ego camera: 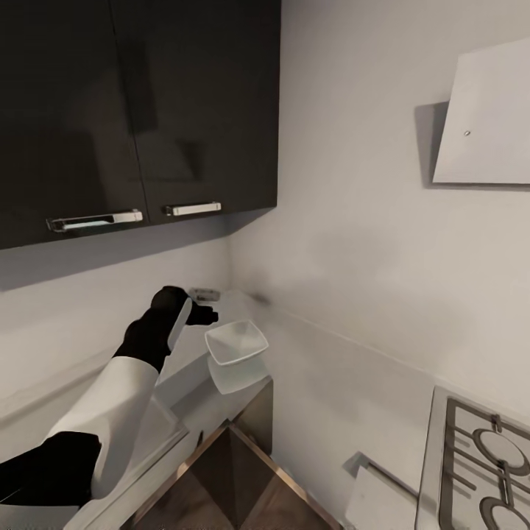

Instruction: In the kitchen, take the Vidalia onion out of the sink, dice it on the chopping board with the paring knife, put the diced onion into the bowl on the countertop, then place both the paring knife and the chopping board into the sink.

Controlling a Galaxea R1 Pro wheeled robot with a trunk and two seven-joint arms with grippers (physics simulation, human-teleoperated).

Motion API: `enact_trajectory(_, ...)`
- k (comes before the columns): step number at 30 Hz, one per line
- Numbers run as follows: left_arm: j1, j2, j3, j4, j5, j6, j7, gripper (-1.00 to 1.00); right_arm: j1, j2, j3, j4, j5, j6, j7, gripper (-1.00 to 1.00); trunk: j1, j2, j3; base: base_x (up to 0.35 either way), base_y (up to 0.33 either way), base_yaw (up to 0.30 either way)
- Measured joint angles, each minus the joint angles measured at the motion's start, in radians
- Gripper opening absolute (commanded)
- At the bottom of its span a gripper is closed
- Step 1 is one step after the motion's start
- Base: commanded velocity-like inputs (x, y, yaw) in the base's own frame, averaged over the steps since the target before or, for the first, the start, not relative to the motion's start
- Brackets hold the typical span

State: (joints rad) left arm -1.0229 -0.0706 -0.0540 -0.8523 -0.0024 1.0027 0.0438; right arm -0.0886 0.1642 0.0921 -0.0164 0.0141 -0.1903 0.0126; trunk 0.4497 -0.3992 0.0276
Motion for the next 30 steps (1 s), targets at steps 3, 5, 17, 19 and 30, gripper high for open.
enact_trajectory(3, 0.0, 0.0, 0.035, 0.0, 0.0, 0.0, 0.0, 1.0, 0.0, 0.0, 0.0, 0.0, 0.0, 0.0, 0.0, 1.0, 0.0, 0.0, -0.005, 0.0, 0.0, 0.0)
enact_trajectory(5, 0.0, -0.001, 0.051, 0.0, 0.0, 0.0, 0.0, 1.0, 0.0, 0.0, 0.0, 0.0, 0.0, 0.0, 0.0, 1.0, 0.0, 0.0, -0.008, 0.0, 0.0, 0.0)
enact_trajectory(17, 0.0, 0.0, 0.077, 0.008, 0.0, -0.028, 0.001, 1.0, 0.0, 0.0, 0.0, 0.001, 0.0, 0.0, 0.0, 1.0, 0.0, 0.0, -0.027, 0.0, 0.0, 0.0)
enact_trajectory(19, 0.0, 0.0, 0.078, 0.011, 0.0, -0.029, 0.002, 1.0, 0.0, 0.0, 0.0, 0.0, 0.0, 0.0, 0.0, 1.0, 0.0, 0.0, -0.03, 0.0, 0.0, 0.0)
enact_trajectory(30, 0.001, 0.001, 0.078, 0.014, 0.0, -0.03, 0.004, 1.0, 0.0, 0.0, -0.016, -0.008, 0.001, 0.0, 0.0, 1.0, 0.0, 0.001, -0.046, 0.0, 0.0, 0.0)
